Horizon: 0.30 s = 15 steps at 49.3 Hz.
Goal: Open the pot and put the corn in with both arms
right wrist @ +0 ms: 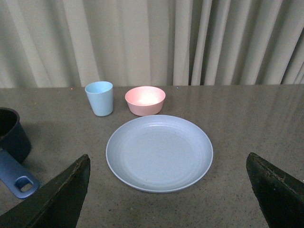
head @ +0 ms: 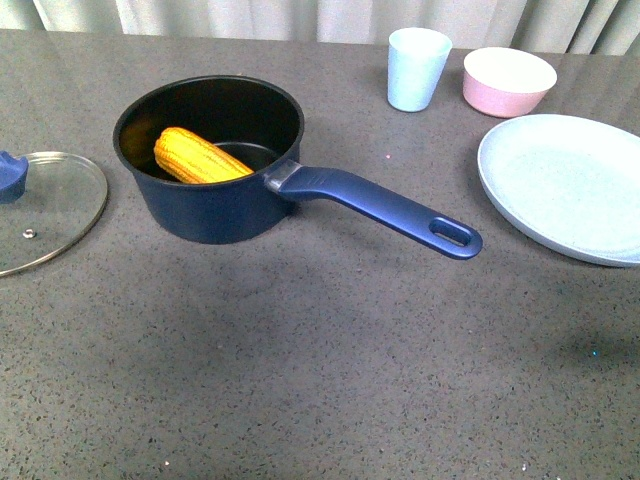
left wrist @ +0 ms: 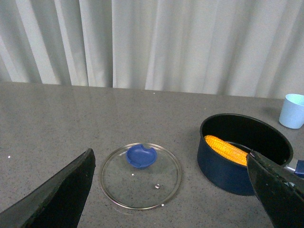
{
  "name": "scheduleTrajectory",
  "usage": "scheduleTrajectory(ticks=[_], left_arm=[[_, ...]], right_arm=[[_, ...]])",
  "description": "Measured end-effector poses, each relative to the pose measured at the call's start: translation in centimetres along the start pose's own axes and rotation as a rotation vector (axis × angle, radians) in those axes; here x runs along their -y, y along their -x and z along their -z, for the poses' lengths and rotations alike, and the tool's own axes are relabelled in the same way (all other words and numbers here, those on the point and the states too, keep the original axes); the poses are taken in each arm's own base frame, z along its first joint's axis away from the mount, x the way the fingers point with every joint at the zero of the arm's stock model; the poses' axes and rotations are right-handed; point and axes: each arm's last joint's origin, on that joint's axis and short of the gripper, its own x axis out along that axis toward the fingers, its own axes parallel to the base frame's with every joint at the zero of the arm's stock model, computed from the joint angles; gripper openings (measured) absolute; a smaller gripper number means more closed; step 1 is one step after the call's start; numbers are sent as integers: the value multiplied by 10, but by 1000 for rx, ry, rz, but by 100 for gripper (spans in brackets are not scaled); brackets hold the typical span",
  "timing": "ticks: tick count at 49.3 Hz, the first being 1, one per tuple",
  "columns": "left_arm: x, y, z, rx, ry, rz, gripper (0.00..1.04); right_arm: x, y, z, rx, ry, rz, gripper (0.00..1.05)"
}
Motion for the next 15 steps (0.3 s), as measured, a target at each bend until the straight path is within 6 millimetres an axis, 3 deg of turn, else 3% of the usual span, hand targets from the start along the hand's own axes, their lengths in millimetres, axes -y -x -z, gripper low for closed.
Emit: scheduleTrajectory(ticks=[15], left_arm=[[0, 0, 0, 0, 0, 0, 96]], right_arm=[[0, 0, 0, 0, 0, 0, 96]])
